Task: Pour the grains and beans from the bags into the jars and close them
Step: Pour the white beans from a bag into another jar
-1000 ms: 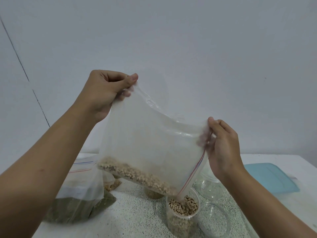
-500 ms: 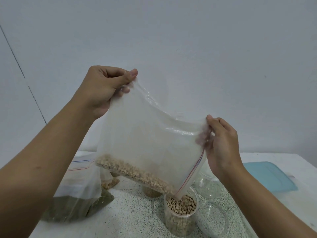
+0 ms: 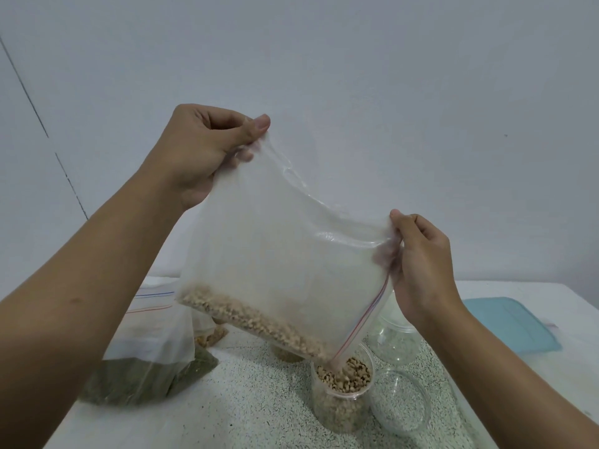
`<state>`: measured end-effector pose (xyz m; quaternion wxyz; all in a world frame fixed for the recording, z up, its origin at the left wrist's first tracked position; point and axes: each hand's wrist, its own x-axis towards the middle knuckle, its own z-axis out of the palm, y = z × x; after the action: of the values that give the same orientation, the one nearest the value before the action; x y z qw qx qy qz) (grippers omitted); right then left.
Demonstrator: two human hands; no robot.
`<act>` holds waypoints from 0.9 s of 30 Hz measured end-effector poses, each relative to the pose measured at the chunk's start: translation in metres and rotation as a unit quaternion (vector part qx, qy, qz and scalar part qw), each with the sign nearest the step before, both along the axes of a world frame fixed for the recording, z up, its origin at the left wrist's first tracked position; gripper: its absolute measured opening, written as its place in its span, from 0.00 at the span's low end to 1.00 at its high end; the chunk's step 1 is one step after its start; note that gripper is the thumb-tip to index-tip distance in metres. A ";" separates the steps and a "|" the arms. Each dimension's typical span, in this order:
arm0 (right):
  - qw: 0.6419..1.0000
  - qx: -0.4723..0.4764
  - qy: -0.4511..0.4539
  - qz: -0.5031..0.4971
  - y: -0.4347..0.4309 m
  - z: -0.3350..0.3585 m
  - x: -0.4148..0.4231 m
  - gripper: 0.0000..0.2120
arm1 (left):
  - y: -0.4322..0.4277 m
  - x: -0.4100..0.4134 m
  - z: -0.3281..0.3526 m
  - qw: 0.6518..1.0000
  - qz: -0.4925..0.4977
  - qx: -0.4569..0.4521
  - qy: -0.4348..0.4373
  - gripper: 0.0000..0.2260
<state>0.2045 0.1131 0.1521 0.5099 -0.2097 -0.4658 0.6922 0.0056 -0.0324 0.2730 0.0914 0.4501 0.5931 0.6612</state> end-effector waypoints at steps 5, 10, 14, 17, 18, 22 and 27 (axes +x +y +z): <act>1.000 0.002 0.007 -0.001 0.000 0.000 0.002 0.19 | 0.002 0.002 0.000 1.000 -0.006 0.001 0.005 0.09; 1.000 0.002 0.014 0.004 0.000 -0.001 0.005 0.19 | 0.001 0.003 -0.002 1.000 -0.009 0.000 0.006 0.09; 1.000 0.006 0.020 0.003 0.000 -0.001 0.005 0.19 | 0.001 0.003 -0.003 1.000 -0.005 -0.001 0.005 0.09; 1.000 0.008 0.017 0.002 0.000 -0.002 0.004 0.19 | 0.001 0.004 -0.003 1.000 -0.003 0.000 0.006 0.11; 1.000 0.009 0.016 0.002 0.000 -0.003 0.004 0.19 | 0.002 0.004 -0.003 1.000 -0.004 0.000 0.008 0.11; 1.000 0.014 0.011 -0.005 0.002 -0.005 0.004 0.19 | 0.002 0.005 -0.004 1.000 -0.002 -0.001 0.017 0.11; 0.998 0.057 -0.027 -0.022 0.002 -0.005 0.001 0.21 | 0.002 0.005 -0.007 1.000 0.013 0.007 0.013 0.11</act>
<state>0.2051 0.1155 0.1473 0.5229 -0.2089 -0.5136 0.6474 0.0107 -0.0300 0.2665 0.0724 0.4517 0.5954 0.6604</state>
